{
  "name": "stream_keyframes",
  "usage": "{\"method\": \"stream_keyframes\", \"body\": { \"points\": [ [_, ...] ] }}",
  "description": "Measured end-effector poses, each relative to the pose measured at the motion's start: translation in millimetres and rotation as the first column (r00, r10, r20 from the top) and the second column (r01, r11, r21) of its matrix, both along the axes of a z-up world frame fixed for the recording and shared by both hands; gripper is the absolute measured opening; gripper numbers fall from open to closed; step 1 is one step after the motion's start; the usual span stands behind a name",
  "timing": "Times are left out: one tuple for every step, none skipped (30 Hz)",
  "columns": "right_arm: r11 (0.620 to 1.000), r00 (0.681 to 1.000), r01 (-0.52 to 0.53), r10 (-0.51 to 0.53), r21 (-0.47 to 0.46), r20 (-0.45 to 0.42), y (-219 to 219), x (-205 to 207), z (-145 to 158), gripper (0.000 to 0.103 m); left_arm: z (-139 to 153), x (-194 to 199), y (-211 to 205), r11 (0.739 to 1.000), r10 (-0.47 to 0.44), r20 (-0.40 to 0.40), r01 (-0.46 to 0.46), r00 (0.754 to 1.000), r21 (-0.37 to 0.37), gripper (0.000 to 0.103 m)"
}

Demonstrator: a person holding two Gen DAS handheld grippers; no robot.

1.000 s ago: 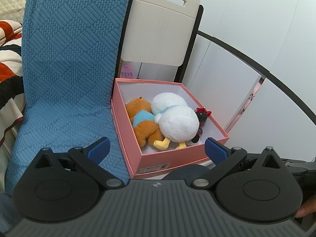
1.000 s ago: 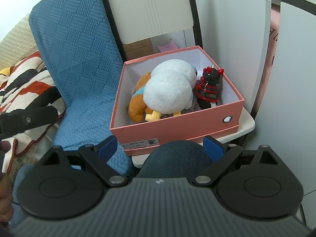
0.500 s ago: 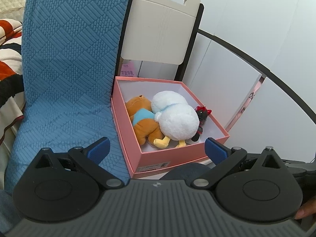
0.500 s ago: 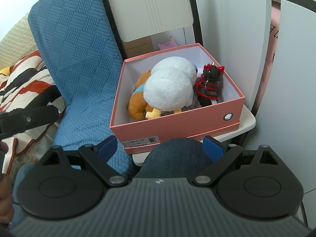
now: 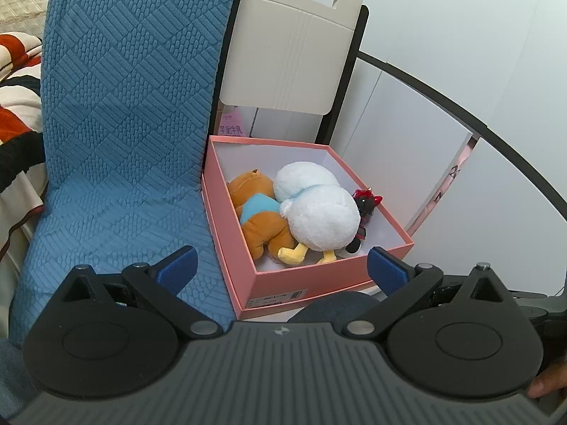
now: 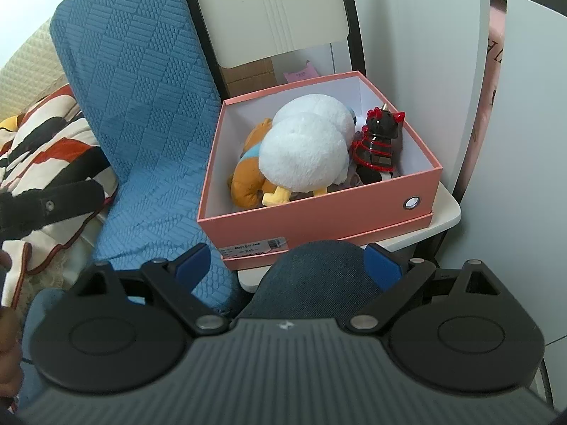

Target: Organize objects

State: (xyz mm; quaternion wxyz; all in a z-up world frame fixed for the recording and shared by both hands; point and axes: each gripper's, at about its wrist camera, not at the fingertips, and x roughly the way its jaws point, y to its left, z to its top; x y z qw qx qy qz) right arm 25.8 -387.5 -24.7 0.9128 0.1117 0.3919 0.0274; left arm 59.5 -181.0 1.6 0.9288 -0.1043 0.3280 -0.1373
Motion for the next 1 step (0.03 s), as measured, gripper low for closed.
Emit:
{"method": "stream_keyframes", "body": {
  "points": [
    [1.000, 1.000, 0.000, 0.000, 0.000, 0.000, 0.0, 0.0, 0.0, 0.095, 0.6, -0.4, 0.1, 1.000, -0.002, 0.000, 0.002, 1.000, -0.001, 0.103]
  ]
}}
